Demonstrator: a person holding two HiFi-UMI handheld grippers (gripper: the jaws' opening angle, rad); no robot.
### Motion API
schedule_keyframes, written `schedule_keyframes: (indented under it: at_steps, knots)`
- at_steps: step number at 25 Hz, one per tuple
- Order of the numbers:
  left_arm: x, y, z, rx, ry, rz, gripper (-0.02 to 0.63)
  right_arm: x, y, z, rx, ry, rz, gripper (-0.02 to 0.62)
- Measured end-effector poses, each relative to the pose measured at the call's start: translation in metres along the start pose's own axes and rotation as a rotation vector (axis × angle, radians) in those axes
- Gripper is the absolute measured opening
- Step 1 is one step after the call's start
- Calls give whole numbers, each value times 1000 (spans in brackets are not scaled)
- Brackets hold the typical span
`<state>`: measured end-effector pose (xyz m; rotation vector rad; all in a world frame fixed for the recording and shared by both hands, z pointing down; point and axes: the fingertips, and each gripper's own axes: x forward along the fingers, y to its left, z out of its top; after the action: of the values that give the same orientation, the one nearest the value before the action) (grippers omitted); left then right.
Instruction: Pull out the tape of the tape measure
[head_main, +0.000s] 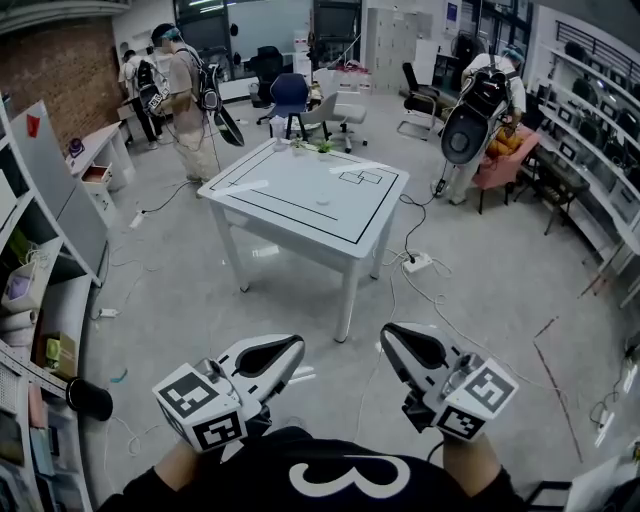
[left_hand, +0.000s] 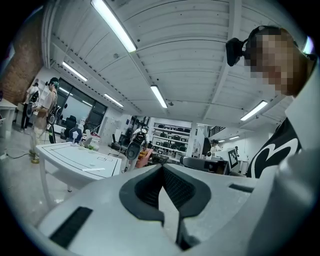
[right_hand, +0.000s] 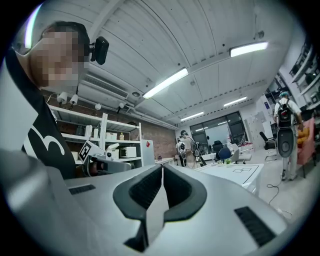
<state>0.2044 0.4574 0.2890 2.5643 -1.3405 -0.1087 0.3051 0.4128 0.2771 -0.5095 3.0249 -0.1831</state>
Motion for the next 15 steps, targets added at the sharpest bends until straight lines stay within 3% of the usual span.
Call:
schedule_keyframes:
  at_steps: [4, 12, 15]
  knots:
    - [3, 13, 0, -15, -4, 15, 6, 7, -14, -2, -1, 9, -24, 20]
    - [18, 57, -3, -24, -15, 29, 6, 35, -52, -13, -39, 14, -94, 263]
    - [26, 87, 1, 1, -28, 45, 9, 53, -75, -18, -60, 27, -136, 287]
